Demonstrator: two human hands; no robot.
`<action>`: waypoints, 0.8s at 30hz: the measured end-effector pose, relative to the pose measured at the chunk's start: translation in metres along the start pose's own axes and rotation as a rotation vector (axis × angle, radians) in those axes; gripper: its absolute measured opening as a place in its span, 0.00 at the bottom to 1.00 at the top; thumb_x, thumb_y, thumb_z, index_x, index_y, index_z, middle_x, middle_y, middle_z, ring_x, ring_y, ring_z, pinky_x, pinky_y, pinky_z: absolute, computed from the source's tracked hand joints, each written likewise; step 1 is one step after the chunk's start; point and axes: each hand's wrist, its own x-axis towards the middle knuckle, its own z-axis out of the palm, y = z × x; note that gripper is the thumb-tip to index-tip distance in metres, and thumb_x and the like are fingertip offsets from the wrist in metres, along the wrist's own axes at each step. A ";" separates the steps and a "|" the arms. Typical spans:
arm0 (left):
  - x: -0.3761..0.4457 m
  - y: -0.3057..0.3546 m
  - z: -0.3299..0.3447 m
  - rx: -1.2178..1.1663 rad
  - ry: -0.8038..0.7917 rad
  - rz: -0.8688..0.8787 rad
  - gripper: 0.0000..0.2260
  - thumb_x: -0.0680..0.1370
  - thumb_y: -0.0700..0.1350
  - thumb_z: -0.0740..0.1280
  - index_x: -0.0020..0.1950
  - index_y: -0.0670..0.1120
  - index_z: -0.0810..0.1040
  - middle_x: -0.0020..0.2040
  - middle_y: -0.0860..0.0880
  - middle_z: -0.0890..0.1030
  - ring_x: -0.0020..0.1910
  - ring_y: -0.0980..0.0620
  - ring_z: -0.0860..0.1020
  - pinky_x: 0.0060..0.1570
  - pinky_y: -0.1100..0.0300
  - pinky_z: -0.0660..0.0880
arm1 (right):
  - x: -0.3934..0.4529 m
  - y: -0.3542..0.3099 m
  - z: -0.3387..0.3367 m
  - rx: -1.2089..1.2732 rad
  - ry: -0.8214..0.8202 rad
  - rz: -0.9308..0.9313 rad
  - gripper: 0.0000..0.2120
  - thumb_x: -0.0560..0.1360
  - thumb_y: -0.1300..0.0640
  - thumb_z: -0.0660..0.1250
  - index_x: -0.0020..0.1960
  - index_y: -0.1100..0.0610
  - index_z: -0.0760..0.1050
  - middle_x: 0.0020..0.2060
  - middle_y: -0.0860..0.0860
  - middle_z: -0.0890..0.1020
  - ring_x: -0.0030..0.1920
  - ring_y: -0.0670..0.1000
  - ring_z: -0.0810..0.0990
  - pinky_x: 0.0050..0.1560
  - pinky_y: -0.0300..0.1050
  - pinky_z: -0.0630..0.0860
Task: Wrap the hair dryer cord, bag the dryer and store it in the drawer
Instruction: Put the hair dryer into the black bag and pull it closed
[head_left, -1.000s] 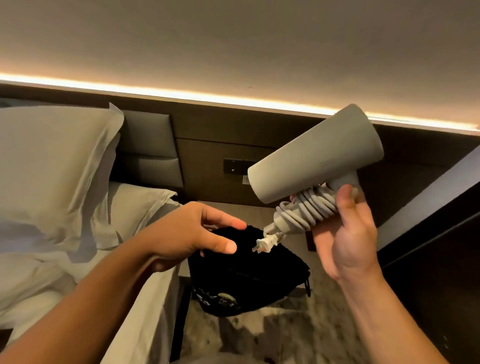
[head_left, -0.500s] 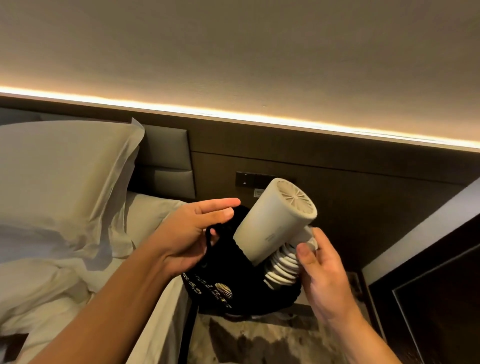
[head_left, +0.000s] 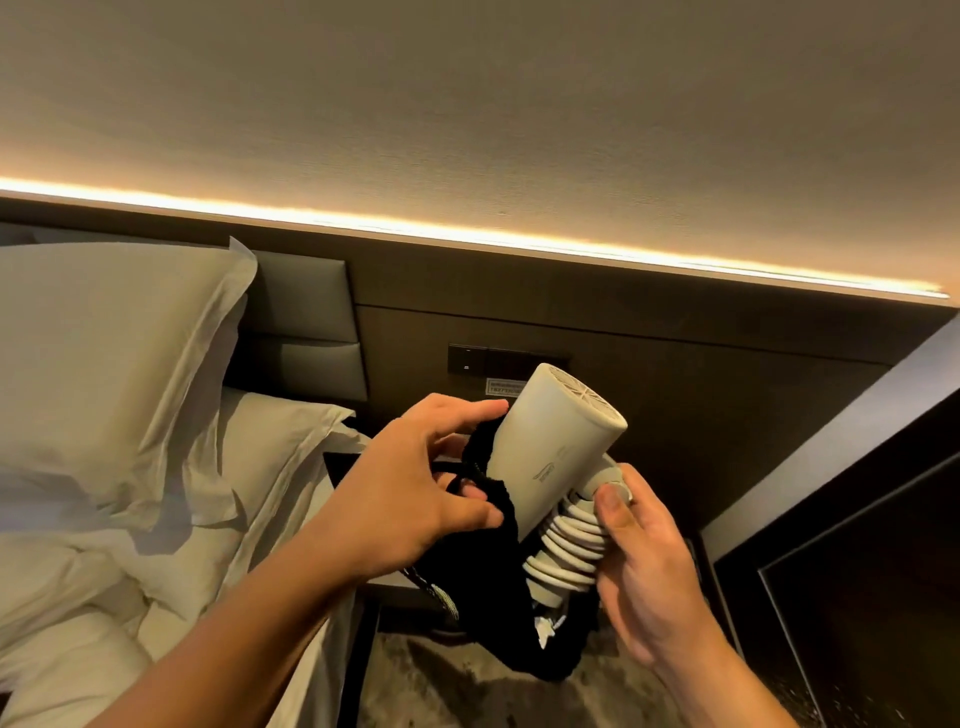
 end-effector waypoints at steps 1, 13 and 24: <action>0.001 0.001 0.001 0.044 0.017 0.022 0.37 0.66 0.40 0.82 0.65 0.71 0.73 0.59 0.70 0.75 0.59 0.68 0.74 0.47 0.69 0.79 | 0.000 -0.001 0.000 0.017 0.001 0.006 0.19 0.69 0.48 0.72 0.56 0.58 0.80 0.52 0.61 0.84 0.53 0.58 0.82 0.52 0.52 0.82; -0.004 -0.007 0.033 -0.208 0.040 0.009 0.32 0.73 0.67 0.62 0.76 0.60 0.64 0.59 0.71 0.77 0.59 0.70 0.75 0.48 0.77 0.72 | 0.001 -0.015 0.010 0.187 -0.104 0.089 0.21 0.75 0.51 0.69 0.65 0.58 0.76 0.63 0.65 0.79 0.62 0.62 0.78 0.64 0.62 0.74; 0.002 -0.013 0.027 -0.128 0.096 -0.008 0.29 0.61 0.66 0.75 0.57 0.80 0.66 0.57 0.75 0.76 0.57 0.72 0.75 0.47 0.80 0.71 | -0.004 -0.005 0.012 -0.282 -0.122 0.099 0.18 0.71 0.41 0.71 0.51 0.54 0.79 0.45 0.56 0.83 0.47 0.55 0.80 0.48 0.56 0.76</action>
